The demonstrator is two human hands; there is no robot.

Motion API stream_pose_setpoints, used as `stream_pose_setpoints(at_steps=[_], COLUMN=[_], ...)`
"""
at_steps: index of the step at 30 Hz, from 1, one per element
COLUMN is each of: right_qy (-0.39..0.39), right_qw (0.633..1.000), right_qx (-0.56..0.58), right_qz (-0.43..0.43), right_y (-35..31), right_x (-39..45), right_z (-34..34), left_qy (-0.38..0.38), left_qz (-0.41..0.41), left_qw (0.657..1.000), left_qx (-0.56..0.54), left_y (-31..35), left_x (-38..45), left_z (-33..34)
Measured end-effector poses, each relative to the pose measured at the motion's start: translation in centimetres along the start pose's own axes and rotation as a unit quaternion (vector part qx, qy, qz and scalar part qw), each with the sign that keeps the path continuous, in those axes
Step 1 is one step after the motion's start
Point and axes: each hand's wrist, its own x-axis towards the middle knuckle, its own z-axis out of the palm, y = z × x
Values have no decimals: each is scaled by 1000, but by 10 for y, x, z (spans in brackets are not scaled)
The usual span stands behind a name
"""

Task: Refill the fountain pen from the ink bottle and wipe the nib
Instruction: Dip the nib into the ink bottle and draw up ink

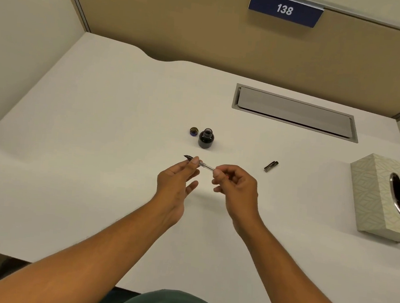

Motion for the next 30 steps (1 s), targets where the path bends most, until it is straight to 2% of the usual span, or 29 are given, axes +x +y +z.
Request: stream_pose_setpoints(at_steps=[4,8,10,12,14,16,23,30], right_qy=[-7,-28,-44,-66,-86,-108,-124,-101], right_qw=[999,979,958,931,906,882,831,795], right_qx=[-46,-185,-265,-339,-392,-436,-517,-571], right_qz=[-24,-76,-99,-117,-132,-141,-167,-176], right_y=[-25,-55,-72,-90,-107,-121,-144,-138], right_x=[30,70,88,103,117,126,147,158], right_z=[-2,-8,-10,-5,2,11,32,38], left_qy=[-67,-36,-41,-80,-132,-171,-188,-183], left_qz=[6,113,211,299,345,349,336,315], left_qw=[993,954,910,852,798,772,760,772], left_qx=[101,274,355,422,476,502,524,520], left_y=[12,33,51,70,90,105,114,109], left_x=[9,27,41,60,76,89,127,160], left_z=[-14,-32,-33,-26,-9,9,50,54])
